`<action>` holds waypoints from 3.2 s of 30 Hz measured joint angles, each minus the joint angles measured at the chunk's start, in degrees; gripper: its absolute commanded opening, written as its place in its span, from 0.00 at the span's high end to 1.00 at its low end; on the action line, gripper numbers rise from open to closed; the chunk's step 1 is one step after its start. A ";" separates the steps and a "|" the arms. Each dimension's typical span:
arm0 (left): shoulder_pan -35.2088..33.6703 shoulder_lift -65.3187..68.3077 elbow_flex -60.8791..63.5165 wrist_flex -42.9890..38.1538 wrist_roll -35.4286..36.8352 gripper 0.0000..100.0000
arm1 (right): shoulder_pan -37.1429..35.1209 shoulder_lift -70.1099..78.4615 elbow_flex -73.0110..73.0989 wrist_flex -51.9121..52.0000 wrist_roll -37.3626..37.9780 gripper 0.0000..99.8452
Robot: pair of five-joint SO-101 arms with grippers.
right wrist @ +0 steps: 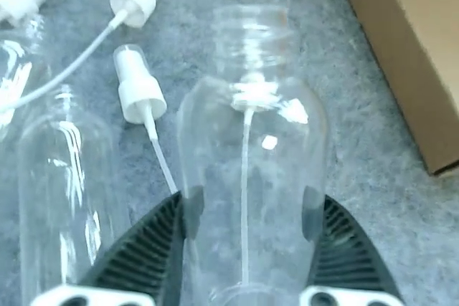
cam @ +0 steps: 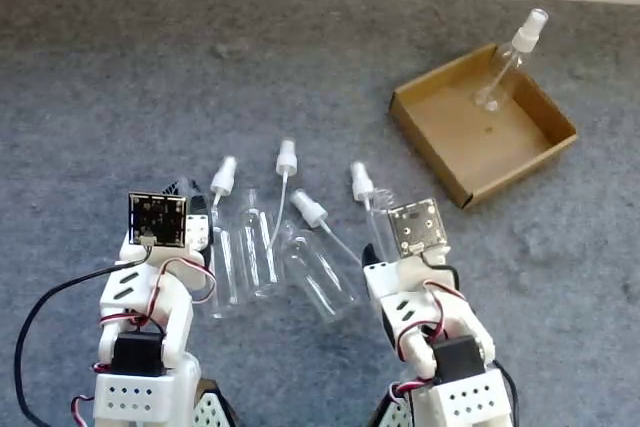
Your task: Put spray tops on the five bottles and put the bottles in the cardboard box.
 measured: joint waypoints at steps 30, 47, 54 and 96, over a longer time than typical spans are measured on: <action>0.00 0.00 0.00 1.58 0.00 0.99 | 0.00 -4.92 1.41 -0.09 -2.99 0.86; 4.66 0.00 -4.48 13.01 -7.38 1.00 | 0.00 -4.92 1.41 -0.09 -2.99 0.86; 4.57 -0.09 -16.88 25.05 -15.30 1.00 | 0.00 -4.92 1.41 -0.09 -2.99 0.86; -3.08 99.87 -82.55 38.59 -17.85 0.87 | 0.00 -4.92 1.67 -8.88 -3.08 0.86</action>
